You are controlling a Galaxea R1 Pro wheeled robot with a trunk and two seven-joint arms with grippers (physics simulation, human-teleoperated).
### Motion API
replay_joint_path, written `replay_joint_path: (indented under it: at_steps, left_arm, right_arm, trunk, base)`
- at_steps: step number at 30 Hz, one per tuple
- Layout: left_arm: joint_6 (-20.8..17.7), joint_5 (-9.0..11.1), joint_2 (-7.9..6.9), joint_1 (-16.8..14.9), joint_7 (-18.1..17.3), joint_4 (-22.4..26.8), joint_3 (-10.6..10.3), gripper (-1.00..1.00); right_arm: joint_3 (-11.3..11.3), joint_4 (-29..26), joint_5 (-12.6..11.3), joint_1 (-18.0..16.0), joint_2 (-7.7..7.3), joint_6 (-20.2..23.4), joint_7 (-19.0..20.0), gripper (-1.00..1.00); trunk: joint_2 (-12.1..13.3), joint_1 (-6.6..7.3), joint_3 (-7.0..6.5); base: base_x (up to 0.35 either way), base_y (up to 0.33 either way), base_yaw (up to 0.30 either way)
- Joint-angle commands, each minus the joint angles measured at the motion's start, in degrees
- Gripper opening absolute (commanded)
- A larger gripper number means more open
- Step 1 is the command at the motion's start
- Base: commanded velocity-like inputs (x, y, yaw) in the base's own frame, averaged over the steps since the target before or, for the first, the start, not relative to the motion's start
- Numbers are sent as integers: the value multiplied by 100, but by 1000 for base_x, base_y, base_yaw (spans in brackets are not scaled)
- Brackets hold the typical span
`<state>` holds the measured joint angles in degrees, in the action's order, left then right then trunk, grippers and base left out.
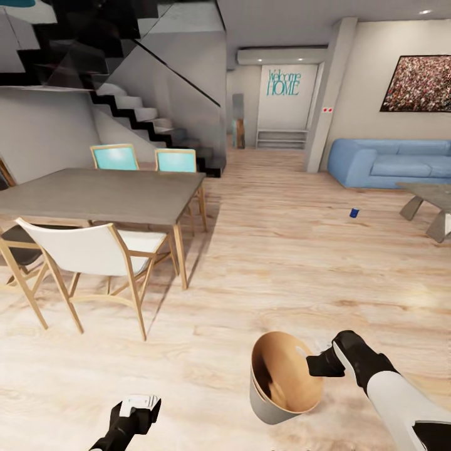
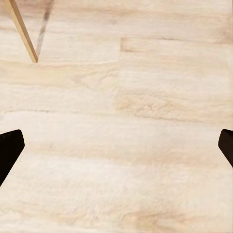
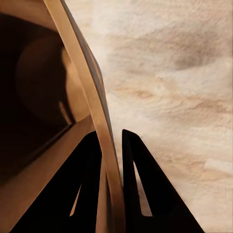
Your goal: Put the three can of soda from the living room inside the tash can in the kitchen.
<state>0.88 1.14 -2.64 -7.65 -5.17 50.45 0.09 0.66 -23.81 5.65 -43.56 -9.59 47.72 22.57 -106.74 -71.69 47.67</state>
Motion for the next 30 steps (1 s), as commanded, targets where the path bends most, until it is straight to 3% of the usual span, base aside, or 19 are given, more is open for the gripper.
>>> replay_joint_path:
  at_steps: [1, 7, 11, 26, 30]
  left_arm:
    - [0, 0, 0, 0, -1, -1, 0, 100]
    - [3, 8, 0, 0, 2, 4, -3, 100]
    - [16, 12, 0, 0, 14, 29, -8, 100]
    - [22, -35, 18, 0, 16, 25, -61, 100]
    - [21, -2, 5, 0, 9, 37, -61, 100]
  right_arm:
    - [-18, -1, -135, -3, 1, 27, 28, -100]
    - [-22, -1, -135, -4, 1, 27, 28, -100]
    - [-20, -1, -135, -4, 4, 29, 27, -100]
    - [-13, -1, -134, -4, 3, 29, 27, -100]
    - [-13, -1, -134, -4, 5, 27, 25, -100]
  trunk:
    - [0, 0, -5]
    - [0, 0, -22]
    - [0, 0, -23]
    - [0, 0, -39]
    - [0, 0, -50]
  base:
    - [0, 317, -243]
    - [0, 304, -194]
    - [0, 44, -19]
    - [0, -263, -207]
    - [22, 28, -222]
